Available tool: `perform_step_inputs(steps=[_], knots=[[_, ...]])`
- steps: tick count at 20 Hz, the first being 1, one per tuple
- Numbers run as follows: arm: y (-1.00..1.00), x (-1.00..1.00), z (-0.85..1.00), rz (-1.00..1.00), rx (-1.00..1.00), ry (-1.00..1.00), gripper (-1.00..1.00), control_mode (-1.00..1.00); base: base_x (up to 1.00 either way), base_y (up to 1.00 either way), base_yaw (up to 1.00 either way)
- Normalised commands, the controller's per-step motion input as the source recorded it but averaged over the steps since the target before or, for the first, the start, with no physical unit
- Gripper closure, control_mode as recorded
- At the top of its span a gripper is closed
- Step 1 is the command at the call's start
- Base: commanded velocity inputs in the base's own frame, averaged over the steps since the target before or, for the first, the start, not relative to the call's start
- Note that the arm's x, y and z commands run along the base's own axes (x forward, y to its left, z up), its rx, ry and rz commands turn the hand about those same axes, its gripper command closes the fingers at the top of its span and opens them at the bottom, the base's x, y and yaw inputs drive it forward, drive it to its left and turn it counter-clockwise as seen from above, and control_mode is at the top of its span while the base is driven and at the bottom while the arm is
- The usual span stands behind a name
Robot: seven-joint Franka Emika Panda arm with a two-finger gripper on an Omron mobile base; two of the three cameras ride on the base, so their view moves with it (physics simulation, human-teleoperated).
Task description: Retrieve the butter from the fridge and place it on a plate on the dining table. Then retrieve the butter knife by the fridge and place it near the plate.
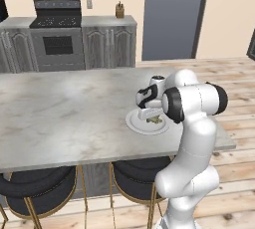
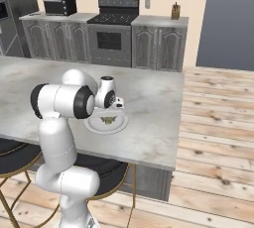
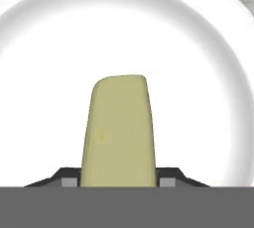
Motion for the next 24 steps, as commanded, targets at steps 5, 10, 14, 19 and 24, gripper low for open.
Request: perform_step_inputs(steps=[5,10,14,19,24], knots=[[0.00,0.02,-0.17,0.00,0.00,0.00,1.00,-1.00,0.00,0.00,0.00],[0.00,0.00,-0.13,0.00,0.01,0.03,-1.00,-1.00,0.00,0.00,0.00],[0.00,0.00,-0.04,0.00,0.00,0.02,-1.00,-1.00,0.00,0.00,0.00],[0.00,0.00,0.00,0.00,0.00,0.02,-1.00,-1.00,0.00,0.00,0.00],[0.08,0.02,0.00,-0.02,0.00,0.01,-1.00,-1.00,0.00,0.00,0.00]])
